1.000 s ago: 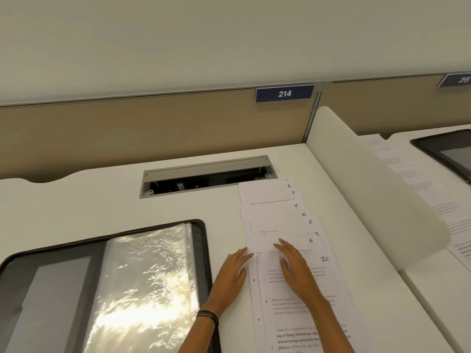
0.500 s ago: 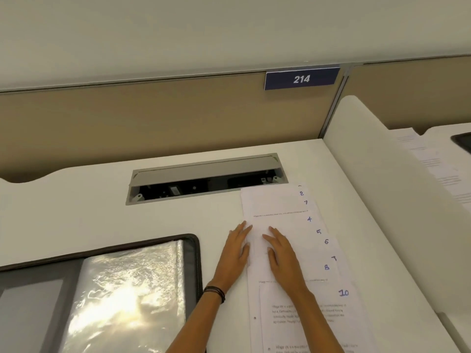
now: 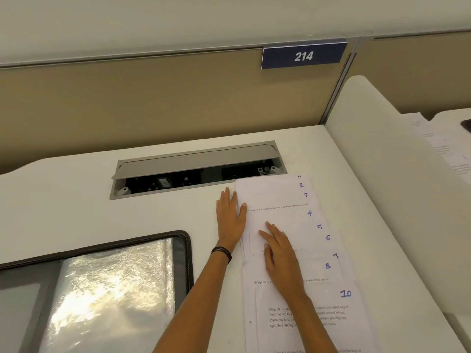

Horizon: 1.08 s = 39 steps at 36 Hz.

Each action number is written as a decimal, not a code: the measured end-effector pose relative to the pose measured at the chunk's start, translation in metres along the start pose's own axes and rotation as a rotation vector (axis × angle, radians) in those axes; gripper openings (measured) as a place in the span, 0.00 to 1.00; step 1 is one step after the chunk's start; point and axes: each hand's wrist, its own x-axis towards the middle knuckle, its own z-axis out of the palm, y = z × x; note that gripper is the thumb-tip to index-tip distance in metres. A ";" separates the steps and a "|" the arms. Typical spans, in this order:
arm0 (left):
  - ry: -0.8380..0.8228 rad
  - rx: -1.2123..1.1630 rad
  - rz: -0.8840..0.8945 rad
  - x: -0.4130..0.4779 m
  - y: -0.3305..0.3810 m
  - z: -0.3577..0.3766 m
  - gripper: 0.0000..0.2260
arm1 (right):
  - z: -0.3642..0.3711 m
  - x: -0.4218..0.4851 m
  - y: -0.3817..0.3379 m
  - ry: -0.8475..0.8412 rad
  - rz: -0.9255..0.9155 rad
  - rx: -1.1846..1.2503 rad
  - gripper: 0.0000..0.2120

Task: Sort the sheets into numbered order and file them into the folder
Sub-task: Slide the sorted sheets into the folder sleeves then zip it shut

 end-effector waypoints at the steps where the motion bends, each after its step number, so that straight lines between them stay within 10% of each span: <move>1: -0.013 0.012 0.002 0.001 -0.001 0.000 0.25 | 0.000 0.000 0.000 -0.001 -0.002 -0.003 0.23; 39: 0.184 -0.544 -0.041 0.024 0.054 -0.015 0.04 | -0.009 0.000 0.004 -0.041 -0.004 0.053 0.21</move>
